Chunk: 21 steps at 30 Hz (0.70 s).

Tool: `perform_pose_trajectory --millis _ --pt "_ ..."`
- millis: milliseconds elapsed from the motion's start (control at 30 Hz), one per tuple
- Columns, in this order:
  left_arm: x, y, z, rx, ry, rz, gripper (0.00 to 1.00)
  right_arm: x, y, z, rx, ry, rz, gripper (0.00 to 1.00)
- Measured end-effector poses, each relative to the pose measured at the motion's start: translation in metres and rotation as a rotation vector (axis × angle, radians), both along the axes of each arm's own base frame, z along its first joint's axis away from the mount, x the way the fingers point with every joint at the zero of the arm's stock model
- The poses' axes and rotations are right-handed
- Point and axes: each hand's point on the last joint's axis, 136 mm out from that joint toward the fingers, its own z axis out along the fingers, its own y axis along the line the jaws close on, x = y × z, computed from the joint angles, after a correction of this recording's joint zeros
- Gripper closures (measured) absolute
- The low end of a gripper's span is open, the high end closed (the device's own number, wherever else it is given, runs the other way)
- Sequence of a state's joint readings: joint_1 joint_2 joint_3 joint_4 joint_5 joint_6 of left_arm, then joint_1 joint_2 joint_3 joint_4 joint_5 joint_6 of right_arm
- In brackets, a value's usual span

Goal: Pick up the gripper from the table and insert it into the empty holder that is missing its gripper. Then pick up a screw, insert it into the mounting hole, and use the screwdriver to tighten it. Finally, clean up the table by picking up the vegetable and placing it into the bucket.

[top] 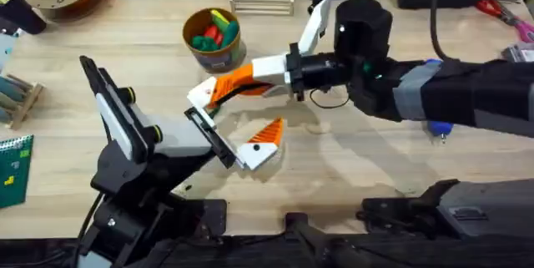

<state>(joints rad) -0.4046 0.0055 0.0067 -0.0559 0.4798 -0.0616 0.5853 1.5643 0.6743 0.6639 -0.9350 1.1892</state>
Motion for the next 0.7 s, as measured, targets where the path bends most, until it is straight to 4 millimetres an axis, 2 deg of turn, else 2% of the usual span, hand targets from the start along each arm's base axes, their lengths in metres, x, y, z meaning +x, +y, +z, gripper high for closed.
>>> perform_pose_trajectory --millis 200,400,700 --pt "0.002 0.001 0.0 -0.005 0.006 0.012 0.013 -0.007 0.011 -0.001 -0.009 -0.014 -0.002 0.987" --pt "0.003 0.003 0.0 -0.013 0.017 0.025 0.013 -0.003 0.018 -0.004 -0.006 -0.018 -0.005 0.988" --pt "-0.006 -0.004 0.0 -0.019 0.021 -0.048 0.013 -0.01 0.012 -0.004 0.005 -0.004 0.06 0.988"
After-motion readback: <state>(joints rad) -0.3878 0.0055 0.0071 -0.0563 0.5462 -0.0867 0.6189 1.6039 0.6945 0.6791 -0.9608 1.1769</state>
